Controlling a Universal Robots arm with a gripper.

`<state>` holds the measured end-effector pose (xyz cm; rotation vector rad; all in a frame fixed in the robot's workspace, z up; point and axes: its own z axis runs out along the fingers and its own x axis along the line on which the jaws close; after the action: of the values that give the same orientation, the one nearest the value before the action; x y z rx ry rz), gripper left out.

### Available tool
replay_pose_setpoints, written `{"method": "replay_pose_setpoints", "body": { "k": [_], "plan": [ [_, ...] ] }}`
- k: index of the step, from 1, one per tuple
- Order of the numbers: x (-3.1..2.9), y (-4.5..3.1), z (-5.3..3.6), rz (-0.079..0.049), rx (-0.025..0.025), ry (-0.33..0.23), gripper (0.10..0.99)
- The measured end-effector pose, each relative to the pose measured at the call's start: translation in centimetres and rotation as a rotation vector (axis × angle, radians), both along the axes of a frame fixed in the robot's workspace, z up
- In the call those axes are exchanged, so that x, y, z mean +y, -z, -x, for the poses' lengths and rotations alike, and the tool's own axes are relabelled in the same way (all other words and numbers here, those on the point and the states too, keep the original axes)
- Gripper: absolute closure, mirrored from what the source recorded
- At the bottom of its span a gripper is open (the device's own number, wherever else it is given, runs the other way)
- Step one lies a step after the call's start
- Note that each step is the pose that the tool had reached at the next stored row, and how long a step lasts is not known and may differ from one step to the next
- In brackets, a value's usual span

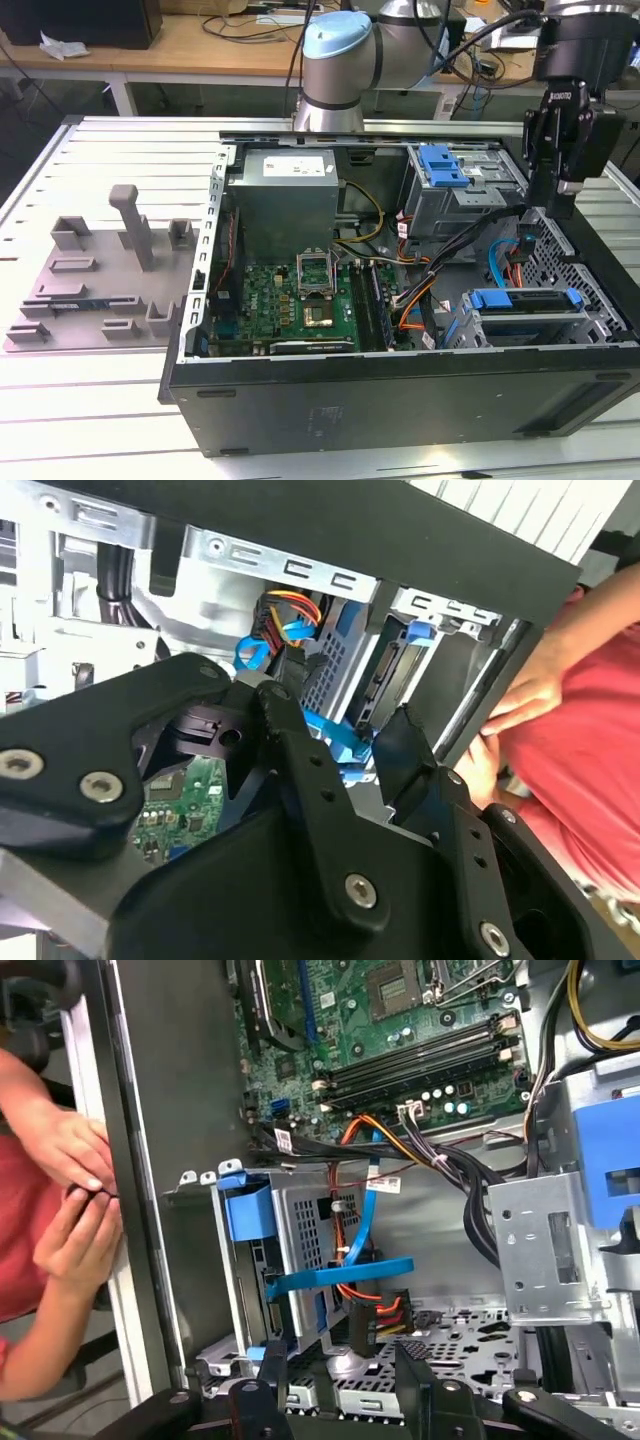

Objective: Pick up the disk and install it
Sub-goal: 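Insert the first disk wire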

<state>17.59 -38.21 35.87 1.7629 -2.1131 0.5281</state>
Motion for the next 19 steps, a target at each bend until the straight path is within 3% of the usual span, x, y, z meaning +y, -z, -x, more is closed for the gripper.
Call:
{"method": "replay_pose_setpoints", "body": {
  "k": [4, 6, 7, 13, 17, 19],
  "plan": [
    [0.92, 0.53, 0.00, 0.035, 0.0066, 0.002, 0.537],
    [1.04, 0.82, 0.00, 0.049, 0.0068, 0.007, 0.549],
    [1.07, 0.92, 0.00, 0.054, 0.0069, 0.009, 0.624],
    [1.34, 1.93, 0.03, 0.098, 0.0072, 0.032, 0.624],
    [1.62, 2.58, 0.04, 0.111, 0.0073, 0.038, 0.624],
    [1.76, 2.82, 0.03, 0.127, 0.0071, 0.038, 0.624]
  ]
}}
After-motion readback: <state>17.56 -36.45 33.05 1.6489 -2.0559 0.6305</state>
